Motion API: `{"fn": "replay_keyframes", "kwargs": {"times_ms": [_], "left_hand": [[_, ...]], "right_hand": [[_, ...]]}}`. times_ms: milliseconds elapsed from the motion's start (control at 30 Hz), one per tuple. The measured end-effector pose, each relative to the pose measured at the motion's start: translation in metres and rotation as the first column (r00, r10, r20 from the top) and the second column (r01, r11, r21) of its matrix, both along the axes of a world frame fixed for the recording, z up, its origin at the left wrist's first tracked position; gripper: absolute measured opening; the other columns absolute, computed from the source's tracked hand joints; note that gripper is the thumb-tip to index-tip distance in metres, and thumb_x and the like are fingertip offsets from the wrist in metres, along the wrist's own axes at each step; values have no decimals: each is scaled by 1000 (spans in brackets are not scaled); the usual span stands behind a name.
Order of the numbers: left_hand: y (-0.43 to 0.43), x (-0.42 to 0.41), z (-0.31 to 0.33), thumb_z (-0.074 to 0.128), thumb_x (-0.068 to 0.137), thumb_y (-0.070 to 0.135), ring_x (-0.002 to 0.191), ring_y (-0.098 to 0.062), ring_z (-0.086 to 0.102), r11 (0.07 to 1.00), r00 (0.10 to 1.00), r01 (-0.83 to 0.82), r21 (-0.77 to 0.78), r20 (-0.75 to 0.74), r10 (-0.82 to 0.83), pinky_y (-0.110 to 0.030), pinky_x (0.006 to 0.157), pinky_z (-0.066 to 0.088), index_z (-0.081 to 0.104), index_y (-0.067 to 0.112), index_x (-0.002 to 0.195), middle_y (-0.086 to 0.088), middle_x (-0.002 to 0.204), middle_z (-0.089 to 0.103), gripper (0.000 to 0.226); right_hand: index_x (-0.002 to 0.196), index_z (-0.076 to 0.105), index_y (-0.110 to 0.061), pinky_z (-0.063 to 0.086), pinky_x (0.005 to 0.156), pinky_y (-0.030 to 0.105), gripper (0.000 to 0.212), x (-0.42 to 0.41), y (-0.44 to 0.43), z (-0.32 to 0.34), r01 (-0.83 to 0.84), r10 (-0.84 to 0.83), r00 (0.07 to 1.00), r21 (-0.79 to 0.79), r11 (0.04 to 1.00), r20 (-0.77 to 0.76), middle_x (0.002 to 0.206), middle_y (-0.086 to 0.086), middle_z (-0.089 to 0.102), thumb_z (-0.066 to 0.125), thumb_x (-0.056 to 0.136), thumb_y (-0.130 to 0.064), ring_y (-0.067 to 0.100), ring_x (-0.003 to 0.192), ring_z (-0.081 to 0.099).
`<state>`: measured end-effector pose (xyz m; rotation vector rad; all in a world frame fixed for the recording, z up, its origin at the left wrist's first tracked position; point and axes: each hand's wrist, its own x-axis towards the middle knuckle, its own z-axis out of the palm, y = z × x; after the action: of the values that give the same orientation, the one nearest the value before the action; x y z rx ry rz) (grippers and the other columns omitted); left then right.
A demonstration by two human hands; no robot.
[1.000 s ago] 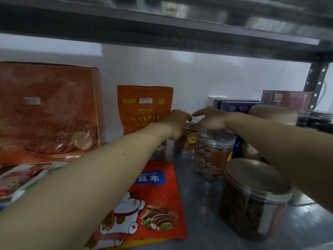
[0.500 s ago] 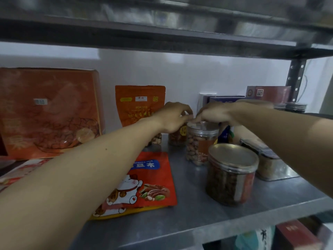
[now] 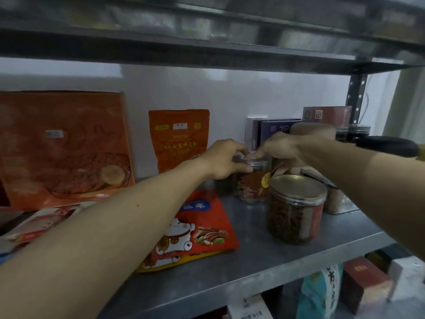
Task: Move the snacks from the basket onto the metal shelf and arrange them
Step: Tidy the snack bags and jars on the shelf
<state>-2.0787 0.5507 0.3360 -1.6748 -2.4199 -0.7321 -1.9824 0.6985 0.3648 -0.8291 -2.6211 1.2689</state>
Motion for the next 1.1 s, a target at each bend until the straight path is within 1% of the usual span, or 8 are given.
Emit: {"fn": "replay_keyframes", "kwargs": {"times_ms": [67,167,333,400,767,867,1000,1100], "left_hand": [[-4,-6,0,72,85,33,126,-21,50,1000,1000,23,-4,8,-23,-33,104,41,61,17,127,-5,139,55,46],[-9,-13,-3,69,89,31,129,-22,49,999,999,41,-12,7,-41,-35,106,40,57,15,132,-6,141,54,48],[-16,-21,-4,64,92,28,108,-13,53,998,998,63,-2,-1,-63,-20,83,39,55,16,130,-4,135,57,41],[-18,-23,-4,63,93,28,107,-13,53,998,998,65,5,1,-65,-17,80,37,54,16,133,-3,135,56,42],[-16,-34,-8,66,91,26,112,-18,58,997,993,69,41,95,-73,-32,92,48,59,18,124,-4,124,63,35],[-17,-32,-10,65,92,25,113,-18,57,997,993,63,44,98,-67,-29,91,46,59,17,125,-4,125,63,35],[-19,-26,-4,61,95,26,113,-19,56,999,999,45,-27,24,-45,-27,88,44,56,18,130,-4,127,61,36],[-19,-22,-2,60,95,32,115,-21,56,996,997,1,-87,-75,-8,-33,93,47,52,22,136,-3,133,59,43]], "right_hand": [[124,58,0,59,79,52,72,-1,-6,-2,14,-14,1000,9,1000,-24,115,20,66,86,69,-37,36,88,71],[128,54,4,60,76,51,74,-5,-13,-4,17,-18,998,-15,1000,-55,120,25,62,84,73,-35,41,92,69],[124,54,6,62,67,46,68,-12,-23,-6,43,-45,997,-38,998,-60,124,29,60,81,76,-34,43,92,69],[123,54,6,62,65,44,67,-13,-27,-5,46,-48,997,-36,998,-63,122,29,60,80,77,-35,42,92,69],[118,55,4,62,59,38,61,-14,-36,-3,86,-86,995,6,996,-49,114,26,63,77,78,-37,38,88,70],[119,54,3,62,58,38,64,-16,-34,-8,106,-105,992,16,994,-70,114,26,63,77,78,-40,37,87,70],[129,52,-1,60,69,41,74,-17,-30,-14,134,-123,989,129,982,-87,117,20,65,72,80,-53,33,92,68],[125,59,-4,51,64,31,68,-10,-34,-13,135,-111,987,236,962,-113,110,13,67,65,84,-58,25,92,66]]}}
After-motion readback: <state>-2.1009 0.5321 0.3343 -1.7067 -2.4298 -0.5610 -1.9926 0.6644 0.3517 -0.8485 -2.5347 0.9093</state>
